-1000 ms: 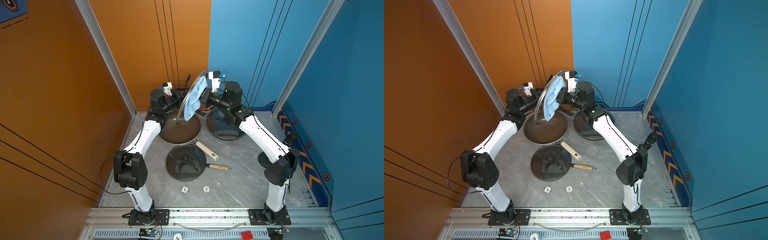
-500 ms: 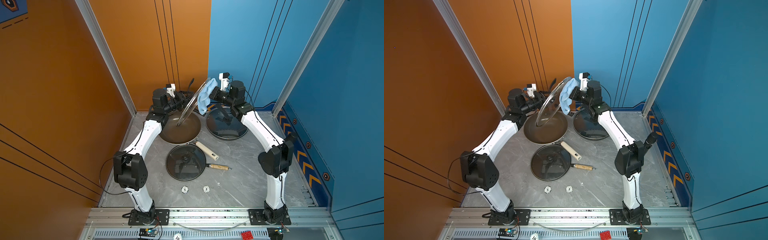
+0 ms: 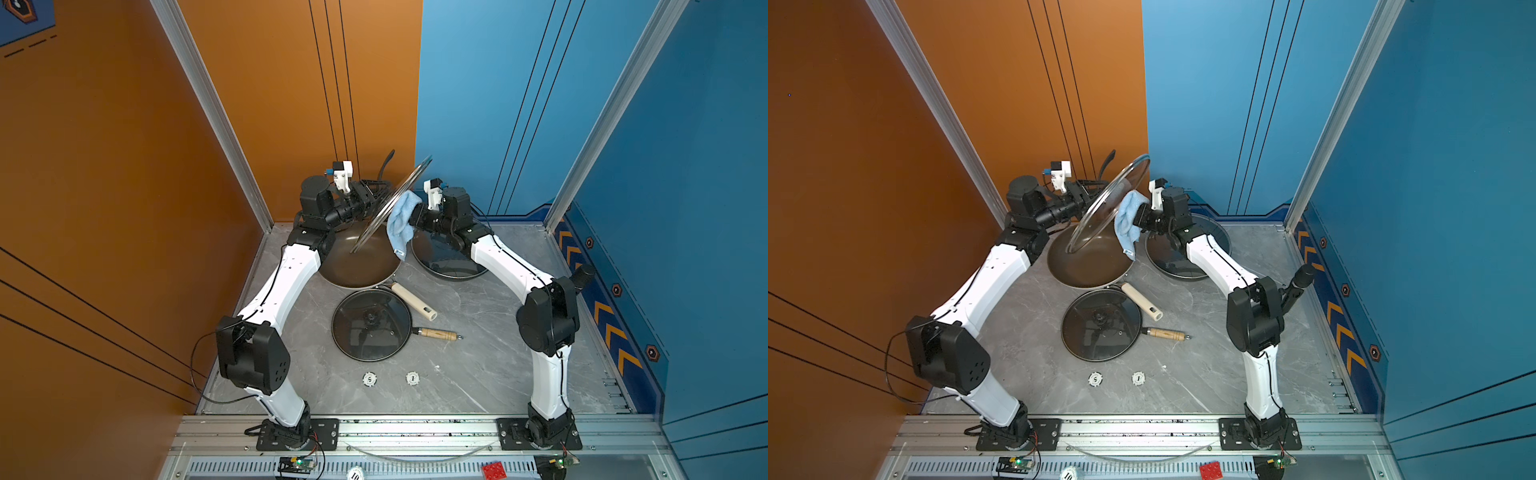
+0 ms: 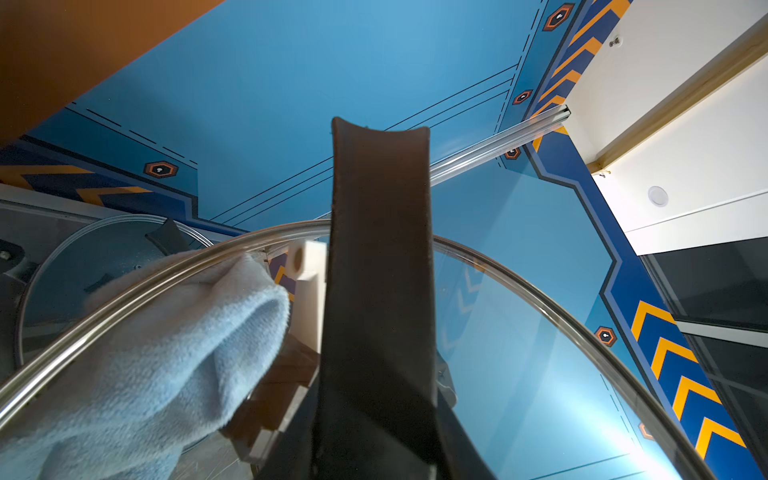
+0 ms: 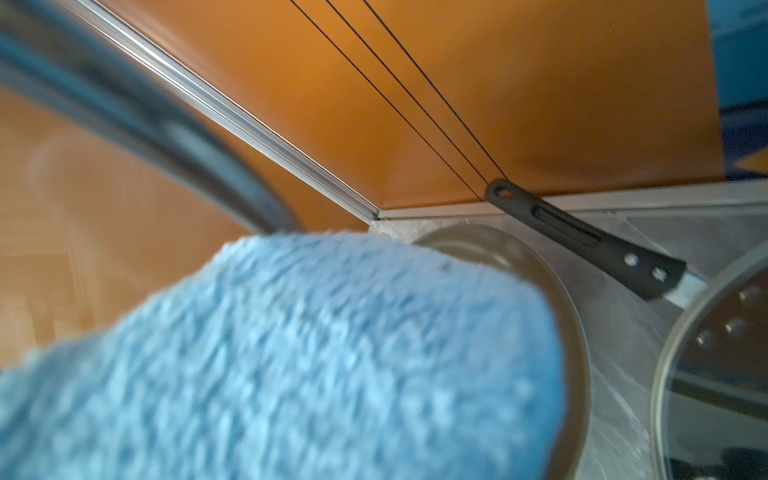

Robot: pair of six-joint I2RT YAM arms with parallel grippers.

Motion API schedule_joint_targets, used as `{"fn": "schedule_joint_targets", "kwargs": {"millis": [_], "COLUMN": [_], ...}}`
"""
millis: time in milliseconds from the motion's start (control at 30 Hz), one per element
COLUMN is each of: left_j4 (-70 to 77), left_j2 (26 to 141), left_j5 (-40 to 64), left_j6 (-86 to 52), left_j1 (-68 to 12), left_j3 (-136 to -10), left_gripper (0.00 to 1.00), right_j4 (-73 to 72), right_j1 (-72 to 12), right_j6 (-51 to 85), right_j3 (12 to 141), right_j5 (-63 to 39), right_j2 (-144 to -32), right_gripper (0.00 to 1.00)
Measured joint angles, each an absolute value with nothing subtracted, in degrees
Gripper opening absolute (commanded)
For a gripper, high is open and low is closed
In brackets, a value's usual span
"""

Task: Wipe the pot lid with a cloth
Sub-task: Wipe the pot lid.

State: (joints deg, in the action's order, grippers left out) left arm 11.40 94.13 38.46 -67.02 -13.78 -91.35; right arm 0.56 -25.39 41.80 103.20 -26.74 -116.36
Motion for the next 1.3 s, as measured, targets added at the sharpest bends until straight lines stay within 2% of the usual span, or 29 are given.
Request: {"fn": "schedule_joint_targets", "kwargs": {"millis": [133,300,467,600,833,1100,1300], "left_j4": [3.6,-12.3,-18.9,-20.0,-12.9,-0.1,5.1], "left_j2": [91.4,89.9,88.6,88.1,87.9,87.9,87.9], "left_j5": [34.1,24.4,12.4,1.2,-10.7,-20.6,-24.5], "left_j6": [-58.9,-43.1,-30.3,-19.2,-4.7,2.9,5.1], "left_j1": [-15.7,-22.1,-28.6,-33.6,-37.9,-39.0,-39.6], "left_j3": [-91.5,-96.6,-97.3,-96.5,-91.7,-86.2,-84.2], "left_gripper": [0.0,0.0,0.0,0.0,0.0,0.0,0.0], "right_j4": [6.2,13.1,18.0,22.1,32.4,38.8,40.2], "right_j1": [-22.8,-17.7,-16.0,-13.9,-13.9,-25.5,-30.5], "right_j6": [40.6,36.0,31.0,29.0,28.0,27.4,29.4], "right_j3": [98.0,96.8,97.9,98.4,104.0,105.7,106.0], "right_j5": [-25.5,-22.5,-19.6,-17.6,-17.3,-21.0,-23.6], "right_j2": [-111.9,-99.6,-87.4,-81.9,-82.1,-87.0,-93.1], "right_gripper": [0.0,0.0,0.0,0.0,0.0,0.0,0.0]}}
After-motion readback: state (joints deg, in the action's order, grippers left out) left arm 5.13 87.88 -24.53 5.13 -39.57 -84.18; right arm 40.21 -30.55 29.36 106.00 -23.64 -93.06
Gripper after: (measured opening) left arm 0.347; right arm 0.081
